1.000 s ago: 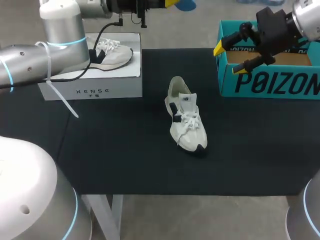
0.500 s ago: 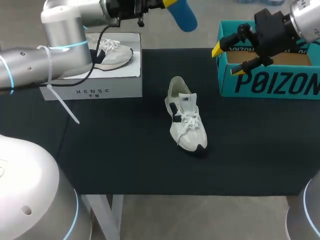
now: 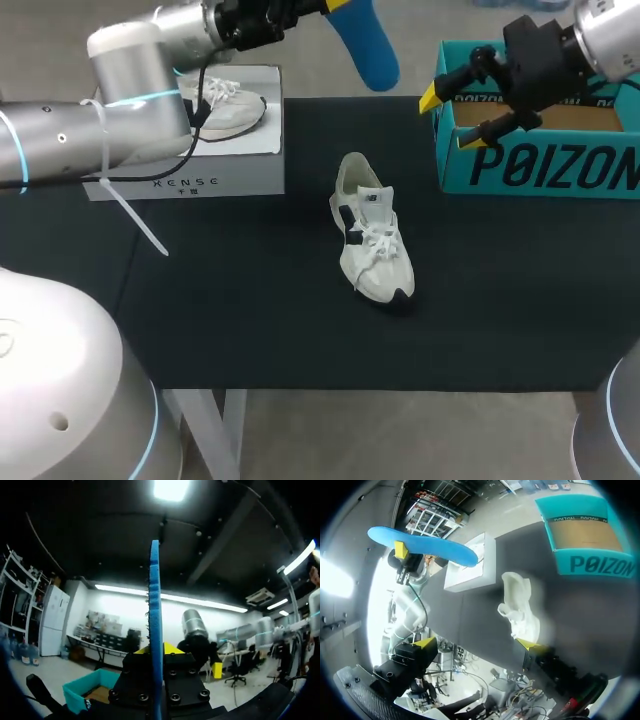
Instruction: Take the shoe out of the shoebox, open the shoe tongue, remove and reinsert the insole, then place the shoe into the shoebox
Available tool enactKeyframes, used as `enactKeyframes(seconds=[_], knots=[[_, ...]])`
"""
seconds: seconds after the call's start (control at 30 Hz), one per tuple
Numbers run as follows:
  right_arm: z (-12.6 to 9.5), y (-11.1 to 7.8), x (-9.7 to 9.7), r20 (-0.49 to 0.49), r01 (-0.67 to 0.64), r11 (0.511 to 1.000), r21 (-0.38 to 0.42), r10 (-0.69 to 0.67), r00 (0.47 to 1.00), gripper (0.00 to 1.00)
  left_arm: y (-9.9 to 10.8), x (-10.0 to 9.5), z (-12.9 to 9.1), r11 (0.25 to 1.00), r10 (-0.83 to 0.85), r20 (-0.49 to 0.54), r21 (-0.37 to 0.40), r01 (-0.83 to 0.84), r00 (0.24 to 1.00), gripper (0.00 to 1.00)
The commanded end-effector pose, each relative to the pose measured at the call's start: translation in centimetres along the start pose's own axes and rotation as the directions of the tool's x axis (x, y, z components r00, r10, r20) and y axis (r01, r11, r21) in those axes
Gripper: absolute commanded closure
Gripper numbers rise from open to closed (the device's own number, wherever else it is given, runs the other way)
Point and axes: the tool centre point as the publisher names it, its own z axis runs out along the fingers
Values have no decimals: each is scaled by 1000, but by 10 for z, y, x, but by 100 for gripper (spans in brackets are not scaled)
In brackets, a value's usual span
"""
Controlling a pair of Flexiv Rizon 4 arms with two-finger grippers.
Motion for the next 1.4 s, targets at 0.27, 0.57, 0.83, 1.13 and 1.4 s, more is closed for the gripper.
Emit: enactKeyframes(seconds=[0.27,0.57,0.83,1.13,1.4], knots=[[1,1,-1,4,-3,1000,2,3,1000,0,1,3,1,-216,-975,-35,364,906,-219,100],[-3,-1,-5,12,-12,1000,-5,12,1000,0,1,3,1,-216,-975,-35,364,906,-219,100],[-1,-2,-4,9,-11,1000,-6,11,1000,0,19,9,1,-309,-902,193,338,889,-387,100],[-2,-4,-4,14,-16,1000,-5,16,1000,0,19,17,-13,-428,-751,484,162,889,-450,100],[-2,-3,-5,18,-23,1000,-4,23,1000,0,19,22,-11,-427,-716,584,67,902,-382,100]])
